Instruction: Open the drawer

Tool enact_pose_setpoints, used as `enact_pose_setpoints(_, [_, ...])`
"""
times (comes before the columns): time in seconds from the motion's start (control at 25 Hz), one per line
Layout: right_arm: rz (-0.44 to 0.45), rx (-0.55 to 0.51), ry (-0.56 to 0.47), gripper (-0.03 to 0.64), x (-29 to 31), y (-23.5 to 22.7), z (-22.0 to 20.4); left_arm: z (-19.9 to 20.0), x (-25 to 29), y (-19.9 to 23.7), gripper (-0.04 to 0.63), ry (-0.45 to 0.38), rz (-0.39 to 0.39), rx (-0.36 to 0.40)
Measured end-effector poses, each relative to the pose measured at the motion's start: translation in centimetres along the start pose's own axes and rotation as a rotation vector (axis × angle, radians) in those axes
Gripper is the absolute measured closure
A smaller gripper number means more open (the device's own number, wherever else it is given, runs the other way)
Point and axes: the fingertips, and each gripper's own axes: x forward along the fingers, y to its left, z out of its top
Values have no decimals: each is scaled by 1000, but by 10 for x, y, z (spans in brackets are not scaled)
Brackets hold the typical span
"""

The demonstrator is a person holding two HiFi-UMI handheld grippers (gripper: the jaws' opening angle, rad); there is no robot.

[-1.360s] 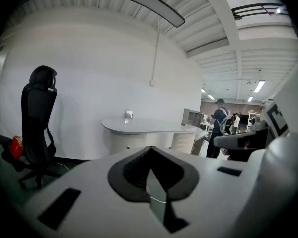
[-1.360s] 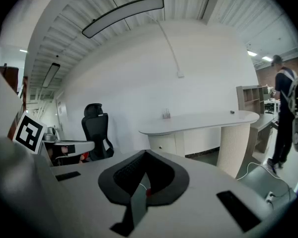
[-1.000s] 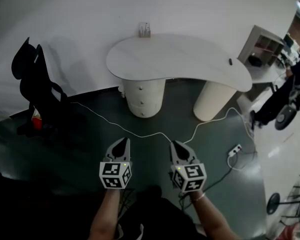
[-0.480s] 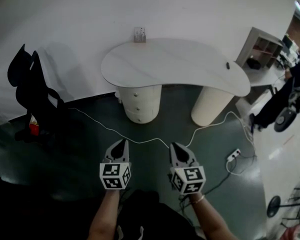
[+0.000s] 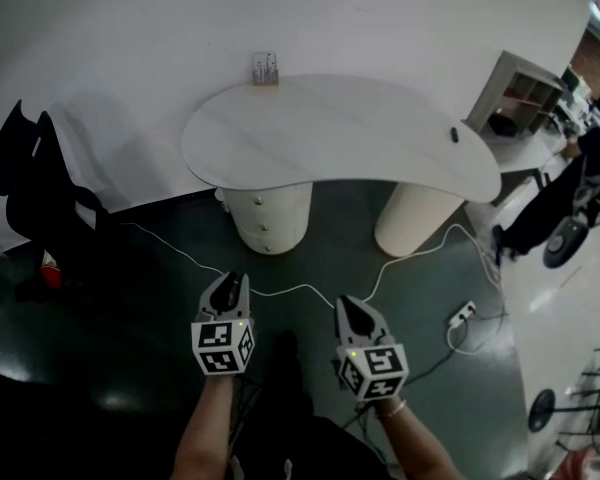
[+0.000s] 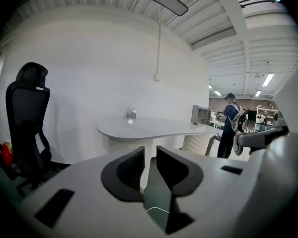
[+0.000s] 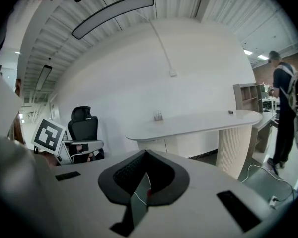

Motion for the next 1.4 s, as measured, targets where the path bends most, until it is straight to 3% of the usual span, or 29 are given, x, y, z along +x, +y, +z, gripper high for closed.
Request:
enact_pose_setpoints(0.32, [-23, 21, 48, 614, 88, -22, 11, -9, 87, 36, 442, 86, -35, -37])
enact_pose_setpoints(0.68, [-11, 36, 118, 614, 178, -34, -3, -56, 174, 68, 376, 206, -43, -53])
enact_pose_setpoints(1.04, [34, 31, 133, 614, 239, -57, -78, -154, 253, 81, 365, 240, -19, -54])
enact_pose_setpoints(1.4, [53, 14, 103, 614, 307, -94, -186, -263, 335, 98, 365, 229, -1, -34])
